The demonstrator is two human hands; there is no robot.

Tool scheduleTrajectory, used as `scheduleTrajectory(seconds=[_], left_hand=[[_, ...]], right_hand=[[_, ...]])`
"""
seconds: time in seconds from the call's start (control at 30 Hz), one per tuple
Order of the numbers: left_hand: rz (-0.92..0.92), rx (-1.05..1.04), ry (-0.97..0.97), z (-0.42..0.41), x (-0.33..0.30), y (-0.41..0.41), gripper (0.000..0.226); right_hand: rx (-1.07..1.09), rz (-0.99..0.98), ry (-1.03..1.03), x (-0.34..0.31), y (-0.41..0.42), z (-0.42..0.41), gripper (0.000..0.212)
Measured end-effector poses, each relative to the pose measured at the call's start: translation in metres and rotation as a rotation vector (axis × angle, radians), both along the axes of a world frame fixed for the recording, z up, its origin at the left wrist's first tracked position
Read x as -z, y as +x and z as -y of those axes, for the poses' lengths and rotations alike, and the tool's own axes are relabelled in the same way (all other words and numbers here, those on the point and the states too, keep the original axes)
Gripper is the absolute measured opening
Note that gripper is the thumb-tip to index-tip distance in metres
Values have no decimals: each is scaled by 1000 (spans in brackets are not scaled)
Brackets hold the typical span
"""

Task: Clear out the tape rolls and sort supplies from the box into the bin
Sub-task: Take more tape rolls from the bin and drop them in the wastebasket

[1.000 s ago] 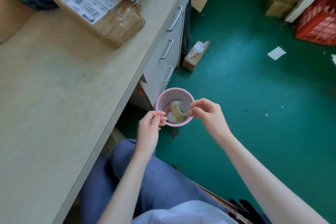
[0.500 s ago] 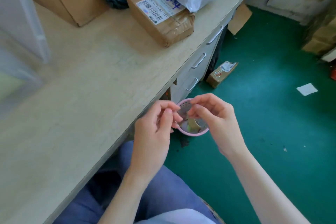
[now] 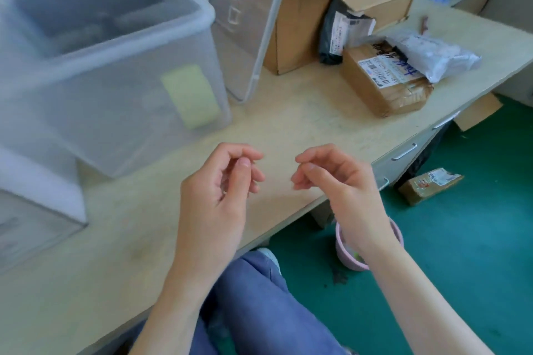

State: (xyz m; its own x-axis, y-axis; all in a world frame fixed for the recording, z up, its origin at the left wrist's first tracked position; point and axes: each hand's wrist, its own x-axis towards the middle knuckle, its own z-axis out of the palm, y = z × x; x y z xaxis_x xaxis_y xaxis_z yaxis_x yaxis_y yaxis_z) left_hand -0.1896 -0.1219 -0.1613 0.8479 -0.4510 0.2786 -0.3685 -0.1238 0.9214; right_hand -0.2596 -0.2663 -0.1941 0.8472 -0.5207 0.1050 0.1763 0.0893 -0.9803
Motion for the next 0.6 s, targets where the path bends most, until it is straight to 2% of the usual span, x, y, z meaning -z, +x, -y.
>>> scheduleTrajectory(seconds=[0.37,0.6], left_hand=[[294,-181,4,-105,-60,46,15],[440,-340,73,-123,-95,86,15]], right_hand=[[-139,210,-94,-60,69,-85,25],[-198,335,-204,-102,112,-94,28]])
